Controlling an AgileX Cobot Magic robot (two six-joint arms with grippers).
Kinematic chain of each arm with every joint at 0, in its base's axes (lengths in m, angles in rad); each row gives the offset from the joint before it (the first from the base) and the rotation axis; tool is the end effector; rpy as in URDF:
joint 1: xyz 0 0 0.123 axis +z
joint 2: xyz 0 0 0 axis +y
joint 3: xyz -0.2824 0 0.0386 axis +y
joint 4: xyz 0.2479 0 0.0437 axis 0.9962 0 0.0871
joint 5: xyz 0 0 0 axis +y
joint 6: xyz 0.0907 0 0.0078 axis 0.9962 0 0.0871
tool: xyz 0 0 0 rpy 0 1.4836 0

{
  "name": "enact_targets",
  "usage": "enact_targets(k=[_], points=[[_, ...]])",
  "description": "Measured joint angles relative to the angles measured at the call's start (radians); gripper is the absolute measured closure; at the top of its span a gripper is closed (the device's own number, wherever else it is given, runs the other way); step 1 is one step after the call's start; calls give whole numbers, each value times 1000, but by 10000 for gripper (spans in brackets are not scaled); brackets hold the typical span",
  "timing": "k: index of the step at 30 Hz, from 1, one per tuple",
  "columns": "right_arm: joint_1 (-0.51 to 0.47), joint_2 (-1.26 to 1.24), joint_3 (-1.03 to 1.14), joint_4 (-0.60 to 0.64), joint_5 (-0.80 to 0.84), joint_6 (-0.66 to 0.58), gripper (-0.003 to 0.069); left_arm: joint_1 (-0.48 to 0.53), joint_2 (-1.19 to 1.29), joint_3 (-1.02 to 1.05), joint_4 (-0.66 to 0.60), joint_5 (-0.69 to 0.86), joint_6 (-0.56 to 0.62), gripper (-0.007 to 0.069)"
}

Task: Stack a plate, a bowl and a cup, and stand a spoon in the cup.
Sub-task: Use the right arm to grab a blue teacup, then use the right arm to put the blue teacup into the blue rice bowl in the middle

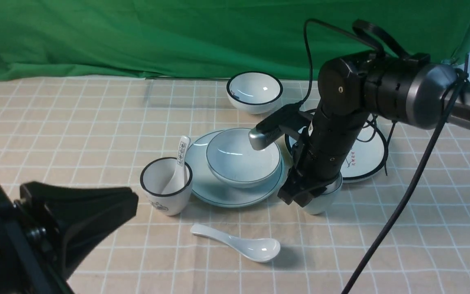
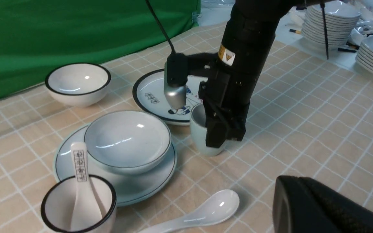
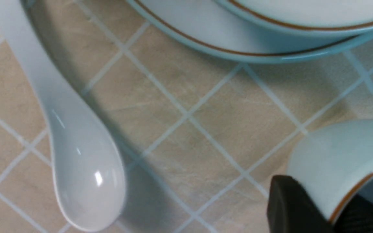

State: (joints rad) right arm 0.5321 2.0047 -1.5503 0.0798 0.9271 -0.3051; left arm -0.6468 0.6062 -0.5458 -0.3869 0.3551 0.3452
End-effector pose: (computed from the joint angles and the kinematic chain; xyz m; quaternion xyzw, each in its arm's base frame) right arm 0.3594 0.2183 0.2061 -0.3846 0.9121 0.0503 0.1329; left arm 0.0934 -0.0855 0.3171 0.2851 0.7531 -0.2433 0.5408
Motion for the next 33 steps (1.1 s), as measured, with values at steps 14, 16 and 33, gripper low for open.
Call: enact_targets(k=[14, 16, 33], points=[[124, -47, -269, 21, 56, 57, 568, 0, -2, 28, 0, -64, 74, 625], [131, 14, -301, 23, 49, 56, 568, 0, -2, 28, 0, -66, 74, 625], [130, 240, -459, -29, 30, 55, 528, 0, -2, 28, 0, -66, 82, 625]])
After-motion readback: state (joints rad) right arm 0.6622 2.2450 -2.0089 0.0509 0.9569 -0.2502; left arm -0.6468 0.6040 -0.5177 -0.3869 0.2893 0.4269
